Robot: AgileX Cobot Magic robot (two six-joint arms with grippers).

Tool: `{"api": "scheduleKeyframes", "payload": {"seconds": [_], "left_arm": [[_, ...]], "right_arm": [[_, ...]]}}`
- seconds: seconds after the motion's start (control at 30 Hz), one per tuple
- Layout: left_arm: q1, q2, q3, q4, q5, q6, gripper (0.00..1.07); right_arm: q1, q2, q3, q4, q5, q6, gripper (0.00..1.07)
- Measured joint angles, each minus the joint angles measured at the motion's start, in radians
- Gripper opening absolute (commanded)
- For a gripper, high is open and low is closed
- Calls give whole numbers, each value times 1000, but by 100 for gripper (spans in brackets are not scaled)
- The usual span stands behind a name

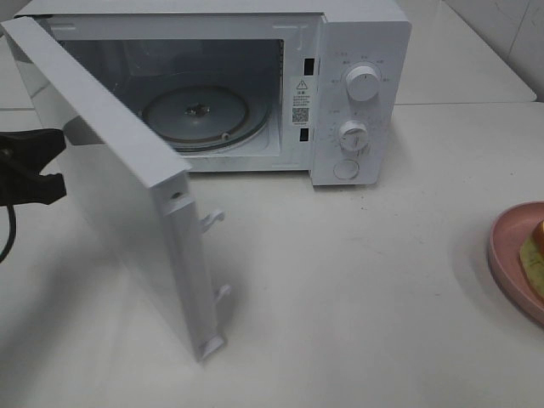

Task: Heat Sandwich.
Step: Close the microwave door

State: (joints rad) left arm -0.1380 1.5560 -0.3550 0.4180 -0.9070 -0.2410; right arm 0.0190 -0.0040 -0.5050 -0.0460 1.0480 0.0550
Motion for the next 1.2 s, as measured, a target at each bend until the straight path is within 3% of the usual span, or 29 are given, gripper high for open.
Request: {"api": "scheduleKeyframes", "payload": {"seconds": [0.2,0.6,0.87,1.2], "left_arm": [[-100,43,-36,-60,-6,50,0],[-222,110,-110,-178,-6,77,0],[-344,178,-200,-300,28,146,0],[-419,234,-277,-418,47,198,0]], "right_arm": [[0,0,0,0,0,0,76],[0,0,0,0,0,0,76],[0,0,0,0,0,0,76],[0,0,0,0,0,0,76]]}}
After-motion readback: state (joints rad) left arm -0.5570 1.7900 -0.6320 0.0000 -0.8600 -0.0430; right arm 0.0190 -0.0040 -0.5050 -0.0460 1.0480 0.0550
